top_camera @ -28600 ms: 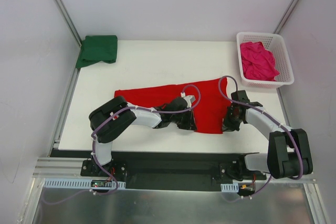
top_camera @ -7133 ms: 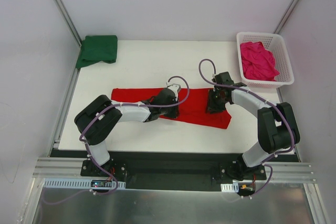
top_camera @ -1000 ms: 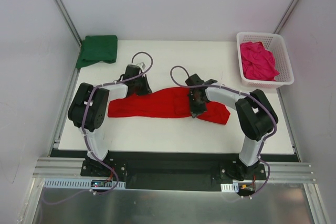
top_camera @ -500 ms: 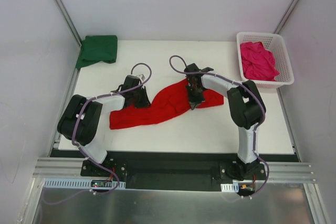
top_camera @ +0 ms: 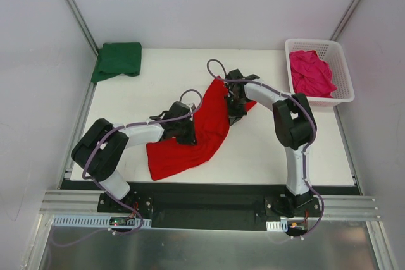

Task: Fold and stack the t-shirts
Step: Rotate the tshirt 90 degrees

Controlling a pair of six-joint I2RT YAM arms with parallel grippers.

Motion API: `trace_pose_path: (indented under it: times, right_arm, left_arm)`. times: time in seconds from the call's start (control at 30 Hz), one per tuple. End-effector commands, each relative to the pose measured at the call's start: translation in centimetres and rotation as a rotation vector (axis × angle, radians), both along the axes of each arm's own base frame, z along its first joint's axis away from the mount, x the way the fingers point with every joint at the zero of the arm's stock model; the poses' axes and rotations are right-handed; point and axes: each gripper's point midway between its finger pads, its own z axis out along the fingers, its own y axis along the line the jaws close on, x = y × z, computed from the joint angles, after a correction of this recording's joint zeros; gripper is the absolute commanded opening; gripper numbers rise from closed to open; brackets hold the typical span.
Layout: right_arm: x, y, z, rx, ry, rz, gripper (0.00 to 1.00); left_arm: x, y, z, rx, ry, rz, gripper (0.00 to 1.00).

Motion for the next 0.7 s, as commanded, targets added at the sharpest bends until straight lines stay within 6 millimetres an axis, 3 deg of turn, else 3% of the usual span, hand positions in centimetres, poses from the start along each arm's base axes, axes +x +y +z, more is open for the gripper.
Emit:
trace_pose_path:
  times: [0.0,0.3,0.67]
  right_arm:
    - [3.7,1.6,0.2,0.060,-0.118,0.048,0.02]
    - [5.9,3.1,1.3,0.109,-0.159,0.070,0.01]
    - [7.5,6.9,2.8,0.289,-0.165,0.151,0.01]
  left_arm:
    - [-0.7,-1.7,2.5,-0.045,-0.002,-0.013,0.00]
    - [-1.4,-2.4,3.3,-0.058,-0.010,-0.025,0.00]
    - [-0.8,-3.2,4.1,-0.071,-0.019,-0.037,0.00]
